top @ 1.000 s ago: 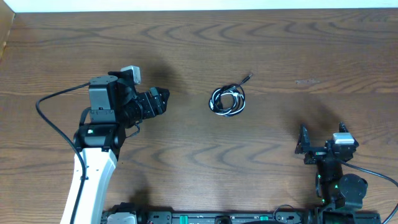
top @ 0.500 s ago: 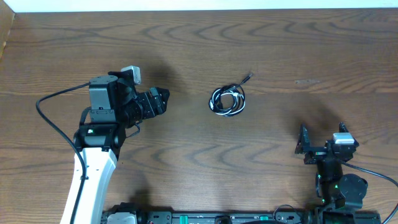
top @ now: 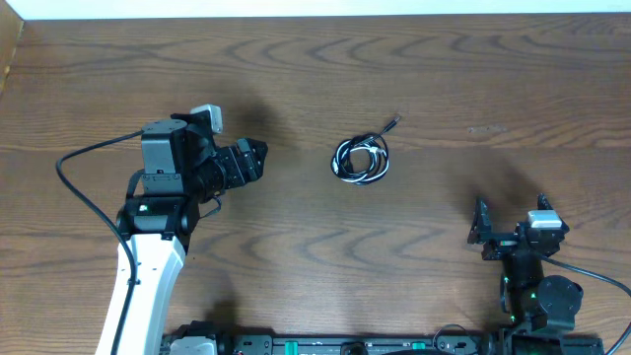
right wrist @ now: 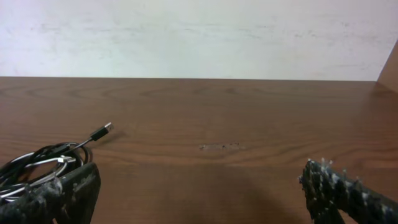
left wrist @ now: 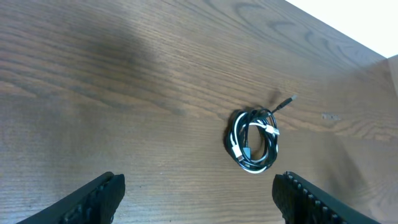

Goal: Untangle cables
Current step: 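Extend the left gripper forward toward the black-and-white cable bundle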

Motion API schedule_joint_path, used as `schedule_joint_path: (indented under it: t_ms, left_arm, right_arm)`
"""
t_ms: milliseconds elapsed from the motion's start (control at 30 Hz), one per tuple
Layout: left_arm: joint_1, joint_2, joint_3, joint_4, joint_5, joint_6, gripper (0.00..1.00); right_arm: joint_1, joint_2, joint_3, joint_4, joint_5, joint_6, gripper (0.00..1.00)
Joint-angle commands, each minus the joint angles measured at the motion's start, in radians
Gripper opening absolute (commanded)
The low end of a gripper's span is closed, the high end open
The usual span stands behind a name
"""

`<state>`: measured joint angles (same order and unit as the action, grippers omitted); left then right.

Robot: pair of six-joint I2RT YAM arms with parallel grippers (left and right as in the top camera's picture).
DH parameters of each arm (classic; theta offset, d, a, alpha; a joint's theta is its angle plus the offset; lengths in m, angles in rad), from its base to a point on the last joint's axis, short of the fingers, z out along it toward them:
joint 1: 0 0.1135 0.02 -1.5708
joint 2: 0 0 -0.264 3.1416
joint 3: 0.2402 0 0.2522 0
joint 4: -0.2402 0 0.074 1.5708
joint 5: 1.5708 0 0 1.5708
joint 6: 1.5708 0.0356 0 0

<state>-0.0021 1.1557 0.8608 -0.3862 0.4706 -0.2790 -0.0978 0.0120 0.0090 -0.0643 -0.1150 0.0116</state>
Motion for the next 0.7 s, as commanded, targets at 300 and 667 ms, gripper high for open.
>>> schedule_joint_path:
  t_ms: [300,667]
  left_arm:
    - [-0.002,0.000,0.027,0.025,-0.012,0.023,0.80]
    - [-0.002,0.001,0.027,0.025,-0.013,0.023,0.80]
  right_arm:
    - [-0.007,-0.004,-0.003,-0.002,0.004,0.010,0.99]
    - [-0.007,-0.004,-0.003,-0.002,0.004,0.010,0.99]
